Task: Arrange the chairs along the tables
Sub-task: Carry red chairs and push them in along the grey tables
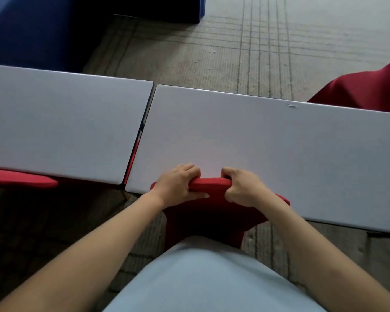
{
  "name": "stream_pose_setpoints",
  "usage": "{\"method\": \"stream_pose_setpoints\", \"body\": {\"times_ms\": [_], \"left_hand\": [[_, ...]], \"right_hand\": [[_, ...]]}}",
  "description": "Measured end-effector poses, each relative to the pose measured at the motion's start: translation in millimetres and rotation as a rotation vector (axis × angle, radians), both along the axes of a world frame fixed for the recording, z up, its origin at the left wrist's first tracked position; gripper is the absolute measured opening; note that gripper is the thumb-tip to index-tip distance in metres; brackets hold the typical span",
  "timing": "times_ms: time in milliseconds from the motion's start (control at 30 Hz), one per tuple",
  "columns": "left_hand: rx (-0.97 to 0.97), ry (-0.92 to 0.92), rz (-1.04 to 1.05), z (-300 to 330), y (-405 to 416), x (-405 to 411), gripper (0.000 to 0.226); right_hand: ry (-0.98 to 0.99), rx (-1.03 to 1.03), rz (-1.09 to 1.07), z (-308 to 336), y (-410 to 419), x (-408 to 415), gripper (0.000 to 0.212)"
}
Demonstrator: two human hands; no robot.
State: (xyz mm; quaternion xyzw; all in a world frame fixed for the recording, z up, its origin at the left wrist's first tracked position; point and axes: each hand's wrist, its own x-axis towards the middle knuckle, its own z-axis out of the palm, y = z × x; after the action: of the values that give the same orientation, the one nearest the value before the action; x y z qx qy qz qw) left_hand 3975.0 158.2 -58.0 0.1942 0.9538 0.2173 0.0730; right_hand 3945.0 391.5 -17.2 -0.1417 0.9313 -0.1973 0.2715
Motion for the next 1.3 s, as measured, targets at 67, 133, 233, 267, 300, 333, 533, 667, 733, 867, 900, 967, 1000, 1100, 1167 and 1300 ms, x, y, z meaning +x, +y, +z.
{"method": "stream_pose_setpoints", "body": {"times_ms": [67,133,233,267,300,333,533,667,733,867,900,967,1000,1100,1167,1300], "left_hand": [[-0.001,-0.005,-0.014,-0.6,-0.1,5.3,0.056],[0.005,-0.009,-0.027,-2.8,-0.4,13.3,0.055],[0.012,0.024,-0.072,-9.5,-1.5,28.3,0.055],[0.014,0.034,-0.095,-11.3,-1.6,32.7,0.054],[0.019,0.035,-0.124,-12.4,-1.3,37.1,0.053],[0.025,0.04,-0.162,-11.8,-0.8,41.8,0.051],[-0.101,0.146,-0.364,-20.9,2.9,78.5,0.043],[-0.213,0.117,-0.395,-38.5,3.0,104.1,0.04],[-0.263,0.086,-0.373,-42.5,3.6,107.3,0.042],[-0.257,0.041,-0.299,-46.7,0.1,98.1,0.046],[-0.258,0.03,-0.285,-47.1,-0.7,95.2,0.046],[-0.274,0.029,-0.273,-48.0,-1.6,90.5,0.048],[-0.281,0.033,-0.269,-48.0,-1.7,88.8,0.049],[-0.294,0.043,-0.255,-49.5,-0.7,84.8,0.051],[-0.306,0.042,-0.255,-51.0,0.8,84.1,0.051],[-0.331,0.002,-0.232,-56.3,1.0,87.1,0.05]], "right_hand": [[-0.001,0.011,-0.011,-0.1,-0.6,7.8,0.028],[0.002,0.022,-0.009,-0.1,-0.4,16.6,0.028],[-0.024,0.035,0.013,-0.4,-1.1,31.5,0.026],[-0.038,0.036,0.021,-0.7,-0.3,37.2,0.025],[-0.047,0.035,0.031,-2.0,0.9,43.2,0.024],[-0.046,0.031,0.042,-2.7,2.3,49.8,0.023],[-0.019,0.026,0.121,-28.6,6.7,97.1,0.029],[-0.043,0.032,0.116,-54.8,5.3,124.8,0.03],[-0.049,0.022,0.092,-64.9,4.2,129.1,0.031],[-0.019,0.013,0.05,-65.7,-3.3,122.0,0.032],[-0.012,0.016,0.041,-64.9,-5.1,119.3,0.032],[-0.003,0.02,0.036,-64.7,-6.6,115.1,0.032],[-0.005,0.023,0.033,-66.3,-6.7,113.6,0.032],[-0.008,0.028,0.028,-71.7,-6.4,110.3,0.033],[-0.019,0.043,0.035,-74.0,-6.0,109.1,0.032],[-0.019,0.081,0.07,-78.8,-8.6,109.0,0.036]]}}
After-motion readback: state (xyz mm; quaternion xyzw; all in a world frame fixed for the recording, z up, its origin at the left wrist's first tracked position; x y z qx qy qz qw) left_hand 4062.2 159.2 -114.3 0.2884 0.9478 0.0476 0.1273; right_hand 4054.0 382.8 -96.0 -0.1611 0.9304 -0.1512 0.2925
